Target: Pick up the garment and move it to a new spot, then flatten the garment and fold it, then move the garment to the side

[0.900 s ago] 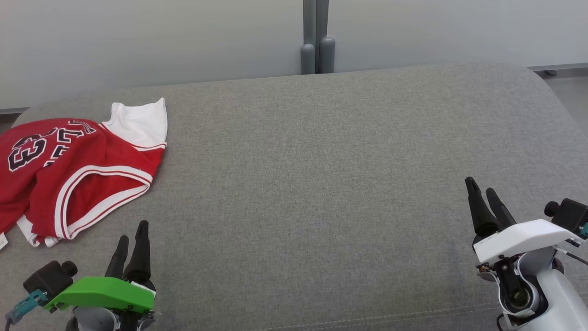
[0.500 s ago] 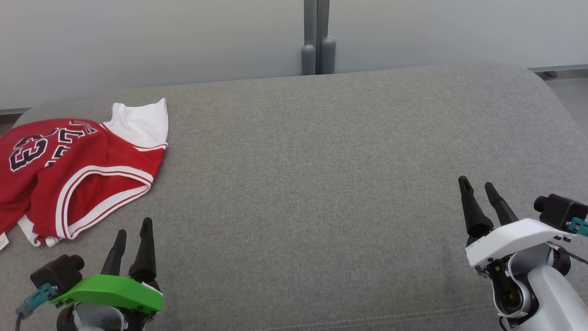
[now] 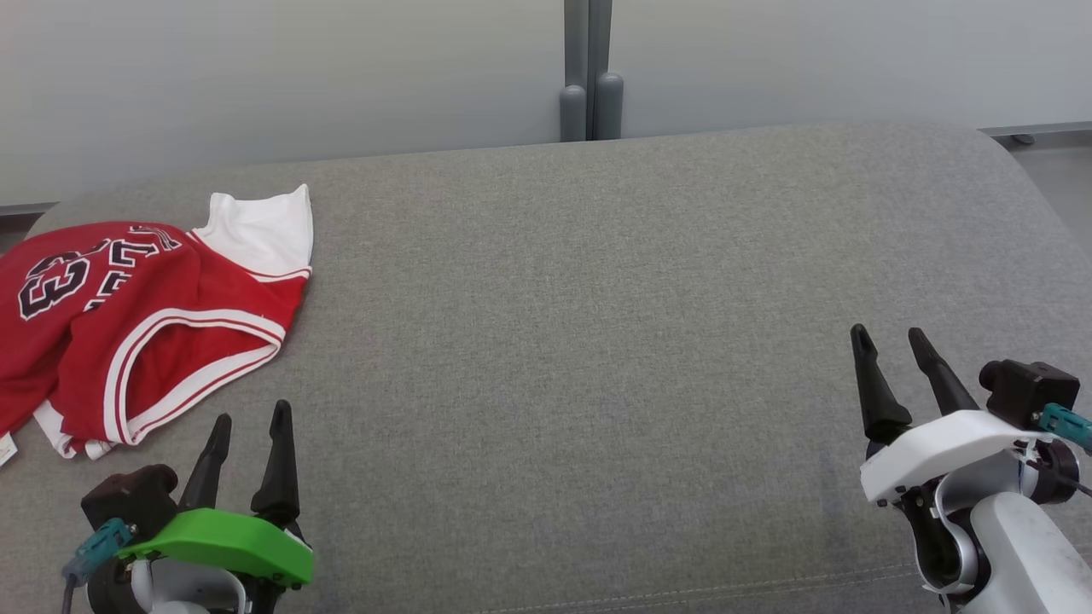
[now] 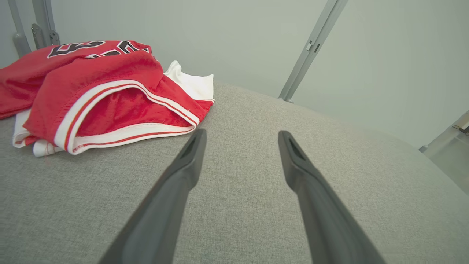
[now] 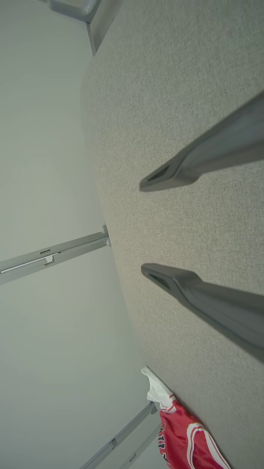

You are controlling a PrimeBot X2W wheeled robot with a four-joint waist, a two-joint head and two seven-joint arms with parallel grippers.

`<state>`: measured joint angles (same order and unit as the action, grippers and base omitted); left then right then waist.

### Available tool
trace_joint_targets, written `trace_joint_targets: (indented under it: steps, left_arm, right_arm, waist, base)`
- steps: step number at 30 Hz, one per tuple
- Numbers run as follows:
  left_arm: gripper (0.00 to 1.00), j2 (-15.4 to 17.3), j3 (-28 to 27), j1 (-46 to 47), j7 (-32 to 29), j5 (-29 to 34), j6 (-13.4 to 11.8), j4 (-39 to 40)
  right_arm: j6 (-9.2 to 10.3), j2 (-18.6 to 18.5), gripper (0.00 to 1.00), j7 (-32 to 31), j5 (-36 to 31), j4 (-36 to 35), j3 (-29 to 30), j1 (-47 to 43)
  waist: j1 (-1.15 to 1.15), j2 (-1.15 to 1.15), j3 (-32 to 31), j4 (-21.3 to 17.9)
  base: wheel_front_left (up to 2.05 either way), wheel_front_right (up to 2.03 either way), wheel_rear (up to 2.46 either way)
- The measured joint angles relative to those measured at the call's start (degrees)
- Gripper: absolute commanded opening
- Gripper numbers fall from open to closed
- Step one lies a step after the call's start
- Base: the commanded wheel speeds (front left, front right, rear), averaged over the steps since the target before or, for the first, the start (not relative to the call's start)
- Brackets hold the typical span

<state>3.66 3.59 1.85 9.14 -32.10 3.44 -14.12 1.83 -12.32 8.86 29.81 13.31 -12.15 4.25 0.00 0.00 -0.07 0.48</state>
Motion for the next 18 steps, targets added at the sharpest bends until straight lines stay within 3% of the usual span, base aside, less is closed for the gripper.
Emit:
trace_joint_targets:
  steps: [18]
  left_arm:
    - [1.00, -0.11, -0.48, -0.07, 3.58, 12.90, 0.15, -0.94]
  right_arm:
    - [1.27, -0.65, 1.00, 3.63, -11.25, -0.58, 0.86, -0.01]
  waist:
    - [0.00, 0.00, -0.04, -0.54]
  base:
    - [0.00, 0.00, 0.00]
